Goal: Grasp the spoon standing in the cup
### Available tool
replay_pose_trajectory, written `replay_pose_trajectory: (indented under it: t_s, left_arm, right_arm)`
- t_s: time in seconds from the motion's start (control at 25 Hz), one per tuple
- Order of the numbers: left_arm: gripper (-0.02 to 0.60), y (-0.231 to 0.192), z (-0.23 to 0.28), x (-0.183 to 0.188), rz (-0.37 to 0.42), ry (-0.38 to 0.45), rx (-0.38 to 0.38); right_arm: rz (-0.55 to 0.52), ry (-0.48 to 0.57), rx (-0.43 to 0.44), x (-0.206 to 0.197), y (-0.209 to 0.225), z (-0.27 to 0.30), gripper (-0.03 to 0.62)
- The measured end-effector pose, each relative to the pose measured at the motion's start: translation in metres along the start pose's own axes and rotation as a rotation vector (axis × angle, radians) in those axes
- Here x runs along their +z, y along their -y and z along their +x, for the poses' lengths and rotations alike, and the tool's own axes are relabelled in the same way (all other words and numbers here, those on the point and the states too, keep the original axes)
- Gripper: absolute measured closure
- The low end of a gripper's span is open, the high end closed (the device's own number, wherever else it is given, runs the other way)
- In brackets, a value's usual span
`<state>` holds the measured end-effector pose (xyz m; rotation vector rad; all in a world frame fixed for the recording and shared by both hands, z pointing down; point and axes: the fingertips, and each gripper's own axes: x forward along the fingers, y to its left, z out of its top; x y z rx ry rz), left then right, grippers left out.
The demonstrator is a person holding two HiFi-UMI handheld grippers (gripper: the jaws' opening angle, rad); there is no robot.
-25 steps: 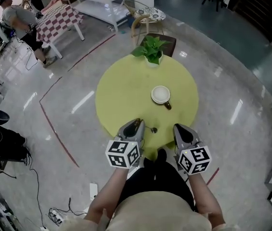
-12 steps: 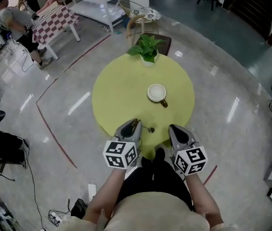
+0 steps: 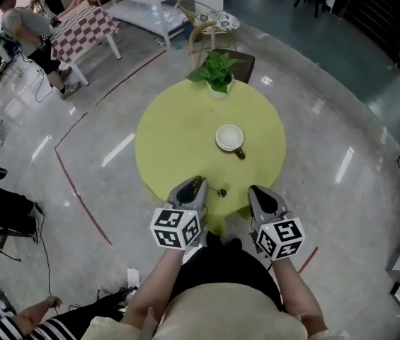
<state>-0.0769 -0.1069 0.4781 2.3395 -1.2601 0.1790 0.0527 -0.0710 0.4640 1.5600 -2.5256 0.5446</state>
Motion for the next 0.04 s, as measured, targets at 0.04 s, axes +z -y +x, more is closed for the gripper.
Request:
replay_pose_trajectory:
  t_s: [0.04]
  left_arm:
    - [0.526, 0.0005, 0.0006, 0.0003, 0.001, 0.001, 0.003]
  right_arm:
    - [0.000, 0.002, 0.003, 0.0005, 0.0010, -0.0001, 0.595]
